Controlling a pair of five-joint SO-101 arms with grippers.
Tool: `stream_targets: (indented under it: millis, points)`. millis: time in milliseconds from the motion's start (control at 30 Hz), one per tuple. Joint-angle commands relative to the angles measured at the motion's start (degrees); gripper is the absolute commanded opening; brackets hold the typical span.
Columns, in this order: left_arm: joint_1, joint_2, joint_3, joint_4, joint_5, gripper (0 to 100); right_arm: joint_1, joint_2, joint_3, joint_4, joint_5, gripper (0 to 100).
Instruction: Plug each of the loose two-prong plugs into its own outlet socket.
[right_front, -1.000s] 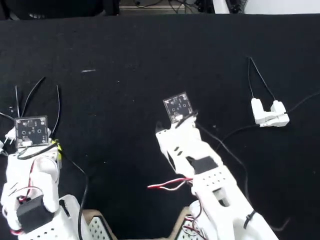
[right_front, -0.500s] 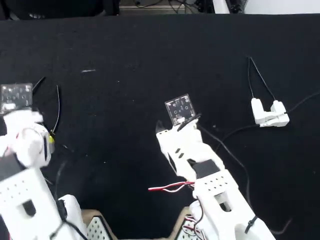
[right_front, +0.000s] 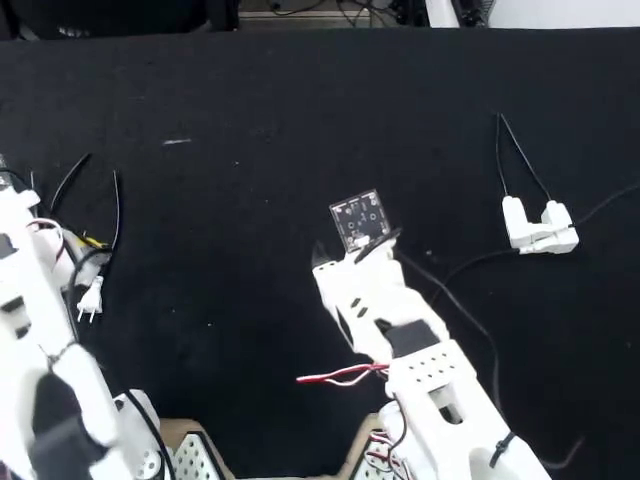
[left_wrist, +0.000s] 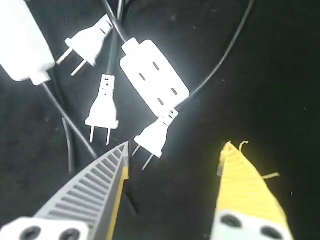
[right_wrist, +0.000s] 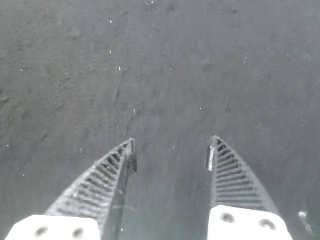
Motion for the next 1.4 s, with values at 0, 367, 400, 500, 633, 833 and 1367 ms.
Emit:
stream_targets:
  millis: [0,367,400,500,633,833,1367]
  points:
    - [-0.4,5.6,-6.6,-1.2,6.2,29,-0.5,-1.6,-0.3,-1.4,0.1,21.9]
    - [-0.6,22.8,-18.6,-1.8,20.8,30,-0.5,-1.6,-0.1,-1.4,0.2,21.9]
    - [-0.7,24.6,-19.9,-1.8,21.2,30,-0.5,-1.6,-0.1,-1.4,0.2,21.9]
    - [-0.7,29.7,-23.7,-1.3,22.3,30,-0.5,-1.6,-0.1,-1.5,0.2,21.9]
    - [-0.3,35.9,-26.9,-1.6,22.6,30,-0.5,-1.6,-0.1,-1.5,0.2,21.9]
    - [-0.5,43.6,-32.8,-1.2,23.6,30,-0.5,-1.6,-0.1,-1.5,0.2,21.9]
    - [-0.4,46.5,-46.3,15.3,23.1,4,-0.5,-1.6,-0.2,-1.5,0.2,21.9]
